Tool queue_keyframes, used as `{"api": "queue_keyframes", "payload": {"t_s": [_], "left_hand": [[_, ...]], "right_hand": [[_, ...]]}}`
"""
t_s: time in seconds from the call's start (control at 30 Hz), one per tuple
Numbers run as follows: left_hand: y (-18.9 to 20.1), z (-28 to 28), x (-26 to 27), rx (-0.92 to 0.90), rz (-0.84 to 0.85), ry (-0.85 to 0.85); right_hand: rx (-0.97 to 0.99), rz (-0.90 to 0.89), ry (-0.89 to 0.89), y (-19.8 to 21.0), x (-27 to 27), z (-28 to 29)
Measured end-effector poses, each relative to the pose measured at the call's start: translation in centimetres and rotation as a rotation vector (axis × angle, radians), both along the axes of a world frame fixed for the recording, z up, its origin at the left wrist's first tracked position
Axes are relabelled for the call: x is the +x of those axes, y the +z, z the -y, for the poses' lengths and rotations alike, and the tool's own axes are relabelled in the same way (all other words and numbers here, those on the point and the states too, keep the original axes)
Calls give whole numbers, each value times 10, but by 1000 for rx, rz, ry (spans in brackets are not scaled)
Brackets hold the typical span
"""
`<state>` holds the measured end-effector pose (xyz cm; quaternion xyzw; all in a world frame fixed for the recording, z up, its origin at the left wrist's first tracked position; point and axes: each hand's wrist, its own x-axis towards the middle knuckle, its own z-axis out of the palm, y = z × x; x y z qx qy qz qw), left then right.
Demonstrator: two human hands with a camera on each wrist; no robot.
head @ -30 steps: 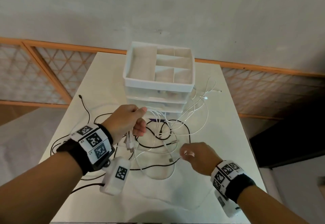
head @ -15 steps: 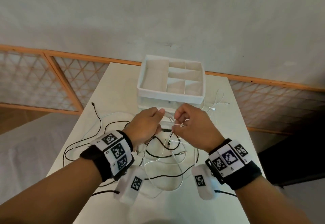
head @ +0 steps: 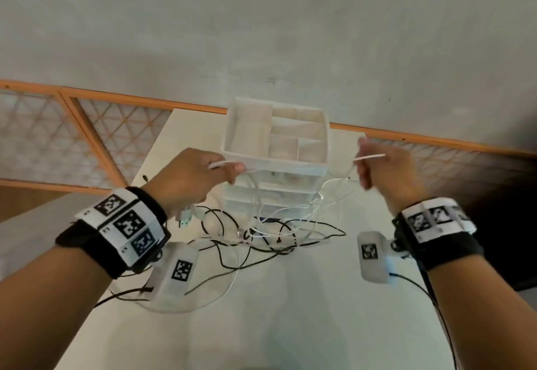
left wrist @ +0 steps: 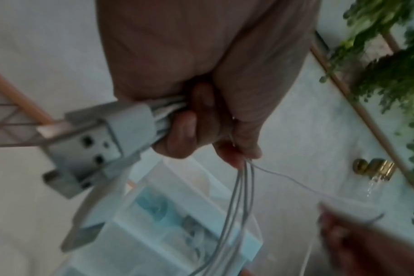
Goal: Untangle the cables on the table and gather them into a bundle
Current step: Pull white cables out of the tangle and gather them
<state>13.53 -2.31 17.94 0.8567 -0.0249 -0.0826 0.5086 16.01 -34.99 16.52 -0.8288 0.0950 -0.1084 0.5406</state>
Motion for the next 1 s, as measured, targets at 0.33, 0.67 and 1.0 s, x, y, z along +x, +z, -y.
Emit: {"api": "queue_keyframes", "payload": {"t_s": [0.33, 0.67, 1.0], "left_hand": [[7, -26, 11, -453, 36, 347], [-23, -4, 6, -180, -184, 193], [-7, 12, -3, -185, -194, 1]], "right_hand": [[-390, -555, -62, -61, 8, 28], [-227, -10, -37, 21, 30, 24], [-458, -204, 317, -17, -20, -17]]}}
